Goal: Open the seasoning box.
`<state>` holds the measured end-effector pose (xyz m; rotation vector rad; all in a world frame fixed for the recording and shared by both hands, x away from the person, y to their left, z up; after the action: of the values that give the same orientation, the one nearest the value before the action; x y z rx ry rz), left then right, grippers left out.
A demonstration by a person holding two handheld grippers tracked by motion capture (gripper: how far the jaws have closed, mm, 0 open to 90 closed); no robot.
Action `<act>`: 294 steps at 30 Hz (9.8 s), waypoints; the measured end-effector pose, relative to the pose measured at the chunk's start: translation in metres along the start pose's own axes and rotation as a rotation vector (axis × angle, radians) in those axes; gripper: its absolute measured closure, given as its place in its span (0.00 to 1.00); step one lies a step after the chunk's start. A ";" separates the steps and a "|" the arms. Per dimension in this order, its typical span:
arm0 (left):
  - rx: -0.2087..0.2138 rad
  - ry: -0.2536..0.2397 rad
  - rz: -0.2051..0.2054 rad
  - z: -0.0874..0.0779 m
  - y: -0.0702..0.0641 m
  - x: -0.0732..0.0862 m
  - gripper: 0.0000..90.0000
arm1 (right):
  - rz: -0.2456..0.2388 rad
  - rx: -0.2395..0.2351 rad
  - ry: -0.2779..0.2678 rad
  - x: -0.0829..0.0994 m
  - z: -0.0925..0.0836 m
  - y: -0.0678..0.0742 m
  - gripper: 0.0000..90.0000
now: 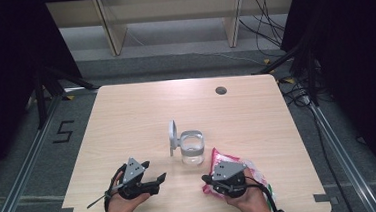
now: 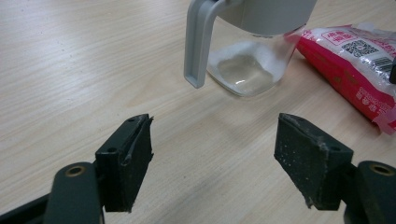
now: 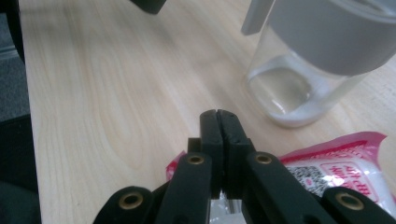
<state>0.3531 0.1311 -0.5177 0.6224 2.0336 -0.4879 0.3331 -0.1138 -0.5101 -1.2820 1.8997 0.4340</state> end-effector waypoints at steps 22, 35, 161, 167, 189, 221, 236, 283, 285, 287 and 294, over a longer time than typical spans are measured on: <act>0.005 0.014 0.004 -0.002 0.002 0.003 0.30 | -0.047 -0.002 0.107 0.016 -0.004 0.012 1.00; 0.013 0.015 0.018 0.000 0.001 0.004 0.30 | 0.023 0.018 0.116 0.045 -0.040 0.004 1.00; 0.250 0.004 0.054 0.066 -0.109 -0.019 0.30 | 0.473 0.126 -0.384 0.008 -0.087 -0.121 1.00; 0.239 0.012 0.048 0.064 -0.108 -0.020 0.30 | 0.443 0.155 -0.418 -0.007 -0.096 -0.124 1.00; 0.236 0.012 0.078 0.066 -0.112 -0.017 0.30 | 0.466 0.125 -0.417 0.030 -0.129 -0.080 1.00; 0.202 0.084 0.175 0.131 -0.157 -0.027 0.33 | 0.497 0.089 -0.525 0.004 -0.127 -0.087 1.00; 0.225 0.107 0.182 0.126 -0.161 -0.029 0.32 | 0.520 0.072 -0.530 -0.010 -0.126 -0.095 1.00; 0.176 -0.211 0.006 0.135 -0.171 -0.065 0.80 | 0.346 0.105 -0.420 -0.111 -0.105 -0.110 1.00; 0.183 -0.228 -0.013 0.138 -0.170 -0.067 0.80 | 0.344 0.095 -0.416 -0.115 -0.100 -0.113 1.00; 0.181 -0.232 -0.023 0.139 -0.169 -0.067 0.80 | 0.335 0.089 -0.408 -0.118 -0.095 -0.115 1.00; 0.199 -0.271 -0.048 0.147 -0.171 -0.072 0.80 | 0.335 0.091 -0.363 -0.125 -0.082 -0.114 1.00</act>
<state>0.3799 -0.1035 -0.5120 0.5921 1.7594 -0.7679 0.4233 -0.1387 -0.3464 -0.7627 1.7966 0.6928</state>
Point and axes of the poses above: each handheld gripper's, and its own axes: z roughly forward along the jaws, x roughly out of its underside, y roughly to its left, the point moved 5 cm from there along z, roughly forward along the jaws, and after that the axes turned 3 degrees about -z, right-handed, at the moved point
